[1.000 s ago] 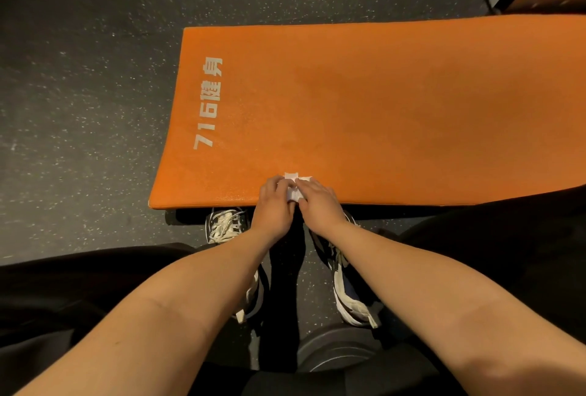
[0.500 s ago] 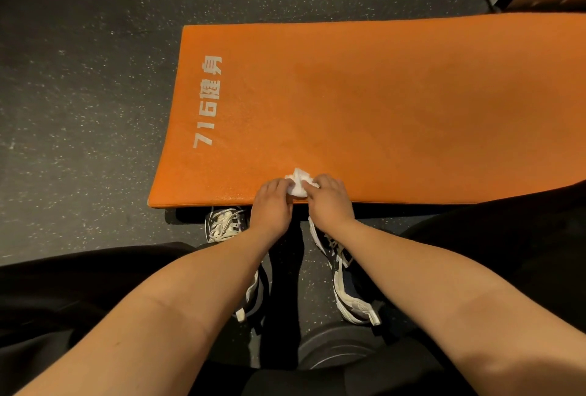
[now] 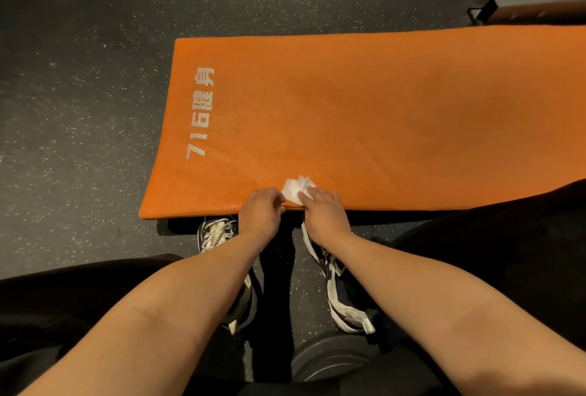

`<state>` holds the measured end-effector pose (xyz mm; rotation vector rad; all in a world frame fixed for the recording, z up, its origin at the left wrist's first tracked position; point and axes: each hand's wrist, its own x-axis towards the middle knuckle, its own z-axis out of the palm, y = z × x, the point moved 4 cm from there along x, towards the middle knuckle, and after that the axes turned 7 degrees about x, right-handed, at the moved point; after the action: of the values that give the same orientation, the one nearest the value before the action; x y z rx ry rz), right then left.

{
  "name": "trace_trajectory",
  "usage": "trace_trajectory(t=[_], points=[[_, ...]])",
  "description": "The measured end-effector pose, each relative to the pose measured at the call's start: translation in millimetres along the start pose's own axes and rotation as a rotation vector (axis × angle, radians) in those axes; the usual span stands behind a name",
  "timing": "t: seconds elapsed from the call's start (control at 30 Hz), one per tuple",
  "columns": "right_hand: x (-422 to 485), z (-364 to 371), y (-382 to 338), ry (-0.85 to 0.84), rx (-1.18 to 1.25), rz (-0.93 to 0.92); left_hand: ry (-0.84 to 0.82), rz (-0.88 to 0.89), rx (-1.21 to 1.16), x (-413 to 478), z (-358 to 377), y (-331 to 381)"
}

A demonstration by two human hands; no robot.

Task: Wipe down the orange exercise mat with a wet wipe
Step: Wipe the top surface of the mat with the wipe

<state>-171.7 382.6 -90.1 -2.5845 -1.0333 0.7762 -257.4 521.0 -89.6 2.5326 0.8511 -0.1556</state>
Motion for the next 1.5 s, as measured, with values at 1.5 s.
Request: trace_trajectory(t=[1.5], points=[[3, -51, -6, 0.027, 0.237, 0.193, 0.101, -0.019, 0.054, -10, -54, 41]])
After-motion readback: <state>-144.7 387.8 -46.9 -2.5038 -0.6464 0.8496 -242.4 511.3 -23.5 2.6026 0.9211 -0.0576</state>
